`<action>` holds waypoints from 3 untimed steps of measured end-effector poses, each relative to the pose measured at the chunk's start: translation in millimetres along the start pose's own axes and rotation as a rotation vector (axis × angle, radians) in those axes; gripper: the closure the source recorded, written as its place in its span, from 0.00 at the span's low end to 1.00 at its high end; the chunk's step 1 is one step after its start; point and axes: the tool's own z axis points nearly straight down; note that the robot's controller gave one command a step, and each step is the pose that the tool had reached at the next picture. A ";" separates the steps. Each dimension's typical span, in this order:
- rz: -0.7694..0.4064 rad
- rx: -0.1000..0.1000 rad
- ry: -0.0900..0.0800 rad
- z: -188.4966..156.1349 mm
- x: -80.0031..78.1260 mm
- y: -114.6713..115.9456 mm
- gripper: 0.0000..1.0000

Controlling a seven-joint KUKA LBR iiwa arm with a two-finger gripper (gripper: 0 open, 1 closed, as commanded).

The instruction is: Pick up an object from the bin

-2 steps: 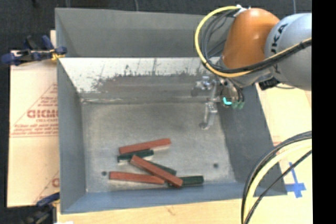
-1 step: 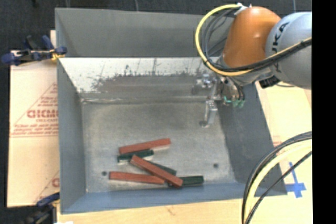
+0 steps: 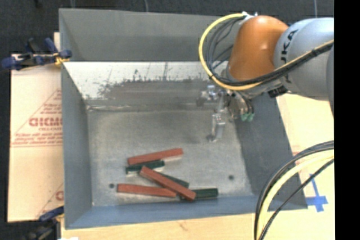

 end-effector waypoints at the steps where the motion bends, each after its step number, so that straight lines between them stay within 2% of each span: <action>1: -0.053 -0.006 0.009 13.2 -4.9 40.8 0.00; 2: 0.117 -0.006 0.005 44.6 45.6 92.4 0.00; 3: 0.023 -0.005 0.019 44.2 59.3 114.2 0.00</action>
Offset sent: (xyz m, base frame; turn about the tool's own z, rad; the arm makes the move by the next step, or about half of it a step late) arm -0.0760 0.1094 -0.0628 0.1422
